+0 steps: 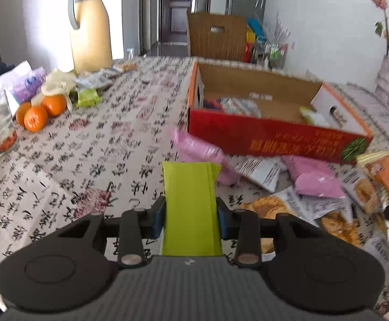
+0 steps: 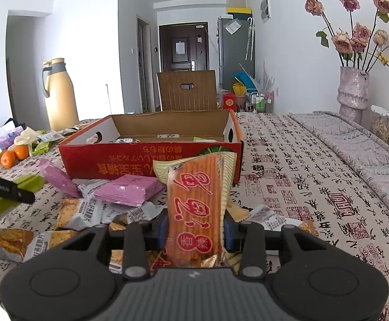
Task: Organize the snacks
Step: 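Grasp the yellow-green bar with the left tool while the right holds the orange pack, then carry the yellow-green bar and orange wafer pack over the box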
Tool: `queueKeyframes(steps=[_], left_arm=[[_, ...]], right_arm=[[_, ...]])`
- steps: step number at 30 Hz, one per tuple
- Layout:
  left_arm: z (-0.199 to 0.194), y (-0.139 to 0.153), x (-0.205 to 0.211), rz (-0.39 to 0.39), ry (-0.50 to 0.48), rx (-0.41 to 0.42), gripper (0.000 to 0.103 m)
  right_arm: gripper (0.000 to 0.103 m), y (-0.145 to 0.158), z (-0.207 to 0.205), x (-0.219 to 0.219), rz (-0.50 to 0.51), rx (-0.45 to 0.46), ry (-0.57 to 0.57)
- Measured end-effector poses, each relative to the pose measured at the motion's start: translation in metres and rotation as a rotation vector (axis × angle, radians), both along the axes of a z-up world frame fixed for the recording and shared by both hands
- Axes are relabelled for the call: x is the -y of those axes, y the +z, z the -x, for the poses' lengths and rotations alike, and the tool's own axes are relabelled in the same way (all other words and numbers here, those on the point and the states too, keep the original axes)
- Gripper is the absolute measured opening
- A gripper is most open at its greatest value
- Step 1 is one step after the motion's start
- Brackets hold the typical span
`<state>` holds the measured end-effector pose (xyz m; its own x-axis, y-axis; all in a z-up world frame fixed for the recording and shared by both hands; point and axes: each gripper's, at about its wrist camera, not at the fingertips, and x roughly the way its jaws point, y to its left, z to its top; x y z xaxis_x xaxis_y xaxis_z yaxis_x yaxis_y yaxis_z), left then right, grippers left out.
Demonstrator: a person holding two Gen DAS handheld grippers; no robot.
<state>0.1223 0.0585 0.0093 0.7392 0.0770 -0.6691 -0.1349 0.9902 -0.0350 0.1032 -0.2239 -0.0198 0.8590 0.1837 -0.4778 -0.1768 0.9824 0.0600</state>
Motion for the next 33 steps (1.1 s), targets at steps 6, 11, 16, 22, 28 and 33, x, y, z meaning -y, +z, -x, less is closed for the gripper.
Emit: queueKeyframes(steps=[6, 11, 16, 22, 28, 33], left_arm=[[0.016, 0.028, 0.009, -0.005, -0.029, 0.089, 0.038], [0.016, 0.039, 0.018, -0.001, -0.053, 0.123, 0.038], [0.01, 0.043, 0.027, 0.011, -0.077, 0.135, 0.038], [0.001, 0.049, 0.037, 0.015, -0.102, 0.153, 0.038], [-0.011, 0.068, 0.042, 0.022, -0.117, 0.199, 0.038], [-0.024, 0.087, 0.047, 0.013, -0.124, 0.234, 0.038]], right_arm=[[0.038, 0.008, 0.006, -0.004, 0.0, 0.018, 0.011], [0.038, 0.015, 0.007, -0.008, -0.005, 0.032, 0.02], [0.038, 0.018, 0.004, -0.011, -0.01, 0.04, 0.019], [0.038, 0.024, -0.006, -0.011, -0.022, 0.055, 0.014], [0.038, 0.034, -0.021, -0.013, -0.034, 0.078, 0.014], [0.038, 0.044, -0.038, -0.014, -0.046, 0.098, 0.014]])
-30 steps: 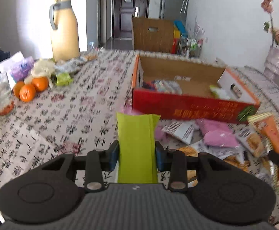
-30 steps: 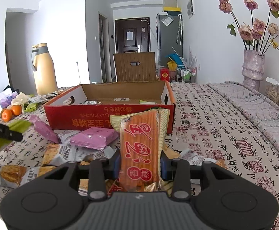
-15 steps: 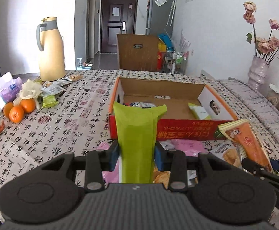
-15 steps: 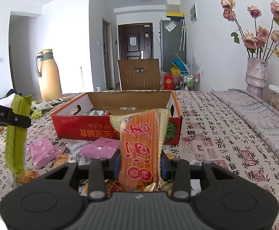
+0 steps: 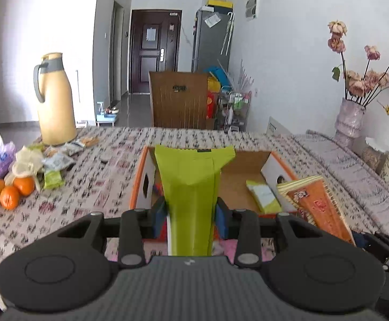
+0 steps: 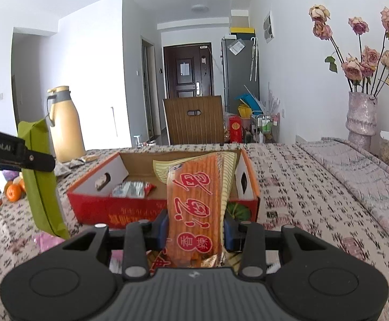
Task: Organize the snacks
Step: 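Carry the yellow-green bar and orange wafer pack over the box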
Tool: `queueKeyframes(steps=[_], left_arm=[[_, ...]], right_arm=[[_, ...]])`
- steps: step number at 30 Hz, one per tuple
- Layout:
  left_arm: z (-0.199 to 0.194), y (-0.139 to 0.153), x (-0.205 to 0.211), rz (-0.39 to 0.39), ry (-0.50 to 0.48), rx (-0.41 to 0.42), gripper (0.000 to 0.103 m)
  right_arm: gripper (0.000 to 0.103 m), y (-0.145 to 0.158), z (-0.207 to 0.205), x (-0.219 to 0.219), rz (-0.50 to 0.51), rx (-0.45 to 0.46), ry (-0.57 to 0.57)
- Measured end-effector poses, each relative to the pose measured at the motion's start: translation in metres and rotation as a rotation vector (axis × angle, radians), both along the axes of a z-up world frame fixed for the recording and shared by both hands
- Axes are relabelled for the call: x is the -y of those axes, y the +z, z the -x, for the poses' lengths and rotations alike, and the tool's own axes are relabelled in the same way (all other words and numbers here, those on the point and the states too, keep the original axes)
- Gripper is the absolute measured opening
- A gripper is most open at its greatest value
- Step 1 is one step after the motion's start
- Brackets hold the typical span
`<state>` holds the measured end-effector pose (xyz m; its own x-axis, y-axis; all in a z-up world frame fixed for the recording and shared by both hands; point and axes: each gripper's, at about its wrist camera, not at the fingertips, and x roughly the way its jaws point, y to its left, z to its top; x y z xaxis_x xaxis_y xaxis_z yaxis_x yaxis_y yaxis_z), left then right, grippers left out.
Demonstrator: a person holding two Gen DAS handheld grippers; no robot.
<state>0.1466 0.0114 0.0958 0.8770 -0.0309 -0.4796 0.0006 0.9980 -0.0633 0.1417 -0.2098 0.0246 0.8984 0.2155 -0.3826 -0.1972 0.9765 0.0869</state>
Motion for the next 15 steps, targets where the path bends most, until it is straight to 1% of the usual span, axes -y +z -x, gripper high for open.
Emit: queueKeyframes(steps=[7, 15], left_arm=[[-0.03, 0.017, 0.006, -0.007, -0.001, 0.015, 0.038], [-0.078, 0.02, 0.007, 0.006, 0.008, -0.02, 0.038]], right_arm=[[0.038, 0.014, -0.032, -0.001, -0.022, 0.014, -0.006], [0.038, 0.025, -0.082, -0.006, -0.036, 0.005, -0.01]])
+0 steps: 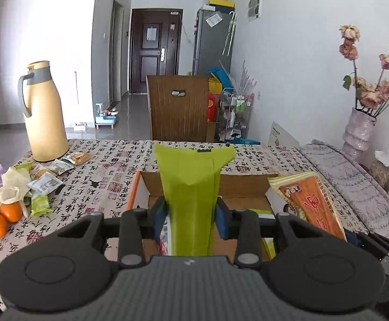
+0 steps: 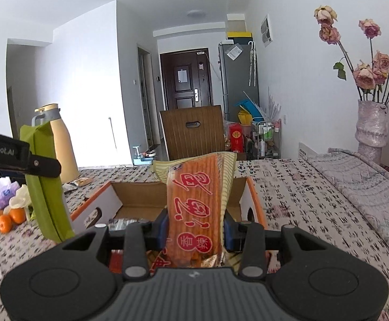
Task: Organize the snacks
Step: 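Carry the yellow-green bar and orange wafer pack over the box, then open both tools to release the snacks into the box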
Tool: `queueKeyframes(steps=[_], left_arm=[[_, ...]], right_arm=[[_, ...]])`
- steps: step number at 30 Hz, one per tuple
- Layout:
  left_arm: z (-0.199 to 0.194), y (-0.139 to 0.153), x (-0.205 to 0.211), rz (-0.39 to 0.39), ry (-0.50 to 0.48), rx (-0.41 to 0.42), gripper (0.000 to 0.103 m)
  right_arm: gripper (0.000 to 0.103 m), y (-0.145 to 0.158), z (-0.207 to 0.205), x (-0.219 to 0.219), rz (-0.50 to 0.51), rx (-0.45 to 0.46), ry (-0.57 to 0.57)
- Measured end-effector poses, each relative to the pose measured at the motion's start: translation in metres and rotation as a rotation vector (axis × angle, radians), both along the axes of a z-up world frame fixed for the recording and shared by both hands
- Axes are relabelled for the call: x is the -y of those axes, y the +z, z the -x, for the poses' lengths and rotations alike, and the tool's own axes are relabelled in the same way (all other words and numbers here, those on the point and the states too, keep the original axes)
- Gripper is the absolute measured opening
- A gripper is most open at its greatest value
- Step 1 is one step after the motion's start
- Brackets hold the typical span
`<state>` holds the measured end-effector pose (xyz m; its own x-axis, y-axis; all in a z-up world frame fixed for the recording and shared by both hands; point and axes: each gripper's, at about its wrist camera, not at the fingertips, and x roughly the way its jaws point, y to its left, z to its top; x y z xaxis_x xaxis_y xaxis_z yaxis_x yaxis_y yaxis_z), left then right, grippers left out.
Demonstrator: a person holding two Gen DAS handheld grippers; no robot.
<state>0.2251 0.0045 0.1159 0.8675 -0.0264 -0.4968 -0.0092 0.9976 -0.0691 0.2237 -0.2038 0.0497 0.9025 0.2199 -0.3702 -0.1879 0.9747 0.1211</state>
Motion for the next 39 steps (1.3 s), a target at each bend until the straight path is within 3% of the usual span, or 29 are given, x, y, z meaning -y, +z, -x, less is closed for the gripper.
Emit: queueKeyframes(steps=[6, 13, 21, 22, 24, 26, 28, 29, 30, 32, 39], left_arm=[[-0.041, -0.013, -0.005, 0.022, 0.009, -0.051, 0.038], [-0.083, -0.049, -0.01, 0.033, 0.014, -0.15, 0.038], [-0.103, -0.085, -0.014, 0.037, 0.028, -0.198, 0.04], [-0.103, -0.088, -0.014, 0.034, 0.027, -0.201, 0.044], [-0.103, -0.09, -0.014, 0.031, 0.027, -0.194, 0.054], [-0.1, -0.088, -0.014, 0.026, 0.036, -0.168, 0.081], [-0.095, -0.084, -0.014, 0.015, 0.059, -0.127, 0.095], [-0.093, -0.082, -0.015, 0.013, 0.069, -0.106, 0.101], [-0.09, -0.081, -0.015, 0.016, 0.077, -0.087, 0.103], [-0.088, -0.078, -0.016, 0.032, 0.084, -0.066, 0.103], [-0.087, -0.073, -0.017, 0.043, 0.095, -0.051, 0.103]], right_arm=[[0.038, -0.008, -0.04, -0.005, -0.007, -0.045, -0.005], [0.038, -0.03, -0.082, -0.012, -0.014, -0.106, -0.009], [0.04, -0.053, -0.097, -0.011, -0.02, -0.15, -0.012], [0.042, -0.055, -0.098, -0.011, -0.018, -0.152, -0.012], [0.057, -0.056, -0.097, -0.012, -0.009, -0.151, -0.015], [0.065, -0.056, -0.095, -0.012, -0.005, -0.14, -0.021], [0.075, -0.054, -0.093, -0.01, -0.013, -0.131, -0.023], [0.086, -0.054, -0.092, -0.009, -0.013, -0.126, -0.027], [0.096, -0.053, -0.091, -0.008, -0.011, -0.122, -0.029], [0.101, -0.051, -0.089, -0.01, -0.003, -0.112, -0.033], [0.103, -0.048, -0.087, -0.009, -0.003, -0.109, -0.031]])
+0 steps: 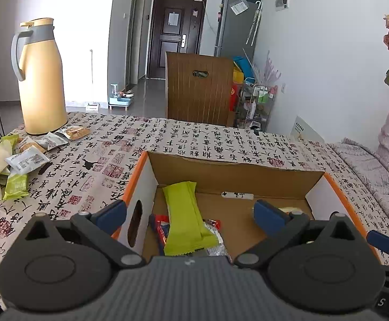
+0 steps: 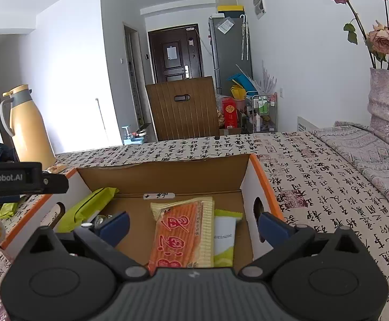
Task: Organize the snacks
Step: 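Open both tools to release the snacks into the box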
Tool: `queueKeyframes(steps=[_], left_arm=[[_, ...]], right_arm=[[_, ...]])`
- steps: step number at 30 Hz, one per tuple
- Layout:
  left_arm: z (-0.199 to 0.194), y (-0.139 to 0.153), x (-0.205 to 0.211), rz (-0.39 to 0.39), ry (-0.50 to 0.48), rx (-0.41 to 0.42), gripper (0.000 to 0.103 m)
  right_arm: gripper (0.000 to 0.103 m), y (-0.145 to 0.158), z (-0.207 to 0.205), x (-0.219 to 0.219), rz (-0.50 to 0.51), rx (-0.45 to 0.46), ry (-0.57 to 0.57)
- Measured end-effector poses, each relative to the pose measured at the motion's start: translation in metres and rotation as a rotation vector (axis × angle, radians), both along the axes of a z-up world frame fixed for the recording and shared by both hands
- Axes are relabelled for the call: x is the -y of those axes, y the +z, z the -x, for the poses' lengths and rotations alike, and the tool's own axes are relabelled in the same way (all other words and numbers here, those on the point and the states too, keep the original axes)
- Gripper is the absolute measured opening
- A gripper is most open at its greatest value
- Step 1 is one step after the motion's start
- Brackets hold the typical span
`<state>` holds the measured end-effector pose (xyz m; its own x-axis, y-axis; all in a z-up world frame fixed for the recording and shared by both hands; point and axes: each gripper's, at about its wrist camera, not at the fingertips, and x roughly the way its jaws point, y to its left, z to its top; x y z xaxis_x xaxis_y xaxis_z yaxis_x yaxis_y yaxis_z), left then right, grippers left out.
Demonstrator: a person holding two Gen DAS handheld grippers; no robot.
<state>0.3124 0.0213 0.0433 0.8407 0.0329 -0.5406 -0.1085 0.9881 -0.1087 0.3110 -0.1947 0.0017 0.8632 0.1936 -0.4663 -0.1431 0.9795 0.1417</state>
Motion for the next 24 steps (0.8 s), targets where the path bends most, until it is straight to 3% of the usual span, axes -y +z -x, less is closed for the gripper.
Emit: queueKeyframes(steps=[9, 24], left_arm=[[0.021, 0.027, 0.006, -0.027, 0.019, 0.05, 0.103], [0.098, 0.062, 0.01, -0.05, 0.013, 0.129, 0.103]], right_arm=[[0.103, 0.02, 0.013, 0.0, 0.016, 0.036, -0.011], [0.103, 0.058, 0.086, 0.008, 0.032, 0.134, -0.003]])
